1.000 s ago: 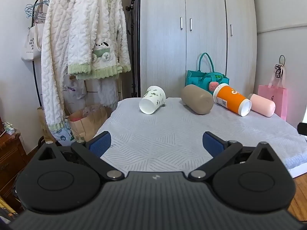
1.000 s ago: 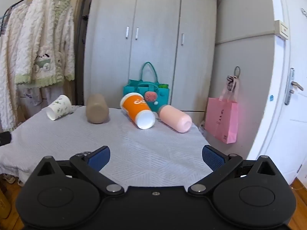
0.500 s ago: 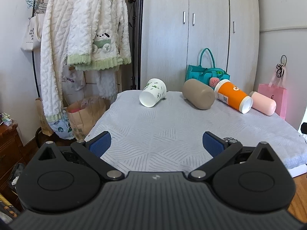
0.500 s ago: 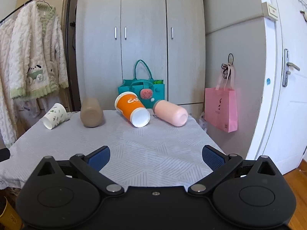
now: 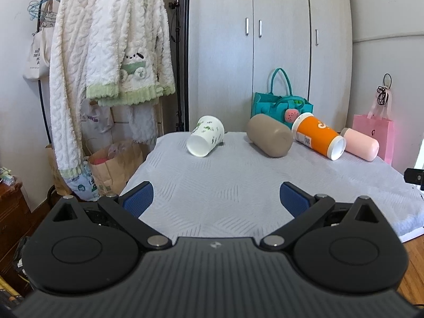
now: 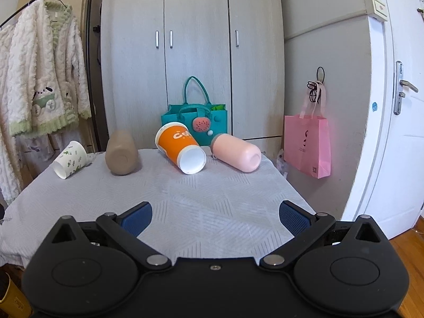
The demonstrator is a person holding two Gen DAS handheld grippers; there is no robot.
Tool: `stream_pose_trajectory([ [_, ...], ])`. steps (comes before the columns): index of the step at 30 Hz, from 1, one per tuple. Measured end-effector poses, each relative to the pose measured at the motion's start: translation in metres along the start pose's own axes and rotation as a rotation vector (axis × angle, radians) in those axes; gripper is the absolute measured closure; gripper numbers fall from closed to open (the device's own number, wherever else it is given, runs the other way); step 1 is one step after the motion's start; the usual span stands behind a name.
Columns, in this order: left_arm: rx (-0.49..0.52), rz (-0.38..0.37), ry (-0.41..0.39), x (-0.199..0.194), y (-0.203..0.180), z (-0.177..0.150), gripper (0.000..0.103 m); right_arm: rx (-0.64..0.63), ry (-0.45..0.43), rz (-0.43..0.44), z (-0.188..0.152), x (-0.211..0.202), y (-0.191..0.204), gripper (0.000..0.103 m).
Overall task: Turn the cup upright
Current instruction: 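Move both tools toward the table, approaching the pink bottle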
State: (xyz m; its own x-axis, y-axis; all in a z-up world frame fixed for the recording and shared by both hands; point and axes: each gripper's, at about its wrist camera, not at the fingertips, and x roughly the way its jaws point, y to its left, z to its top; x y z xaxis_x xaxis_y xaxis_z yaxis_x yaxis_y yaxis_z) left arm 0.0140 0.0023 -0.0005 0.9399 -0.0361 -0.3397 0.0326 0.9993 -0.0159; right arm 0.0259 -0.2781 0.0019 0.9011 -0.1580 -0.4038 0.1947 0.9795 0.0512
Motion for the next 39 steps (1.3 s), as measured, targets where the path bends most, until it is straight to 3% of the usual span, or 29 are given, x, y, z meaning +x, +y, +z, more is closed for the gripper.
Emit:
stream_pose_trajectory([
  [8,-0.019,-0.048,0.009,0.017,-0.011,0.005,0.000,-0.002,0.019,-0.032,0.001,0.019,-0.008,0.000],
  [16,-0.007,-0.043,0.020,0.018,-0.019,0.002,0.000,0.009,0.053,-0.041,-0.002,0.028,-0.018,0.000],
  [39,0.001,-0.019,0.052,0.007,-0.022,0.004,0.000,-0.028,0.039,-0.003,-0.006,0.011,-0.015,0.000],
])
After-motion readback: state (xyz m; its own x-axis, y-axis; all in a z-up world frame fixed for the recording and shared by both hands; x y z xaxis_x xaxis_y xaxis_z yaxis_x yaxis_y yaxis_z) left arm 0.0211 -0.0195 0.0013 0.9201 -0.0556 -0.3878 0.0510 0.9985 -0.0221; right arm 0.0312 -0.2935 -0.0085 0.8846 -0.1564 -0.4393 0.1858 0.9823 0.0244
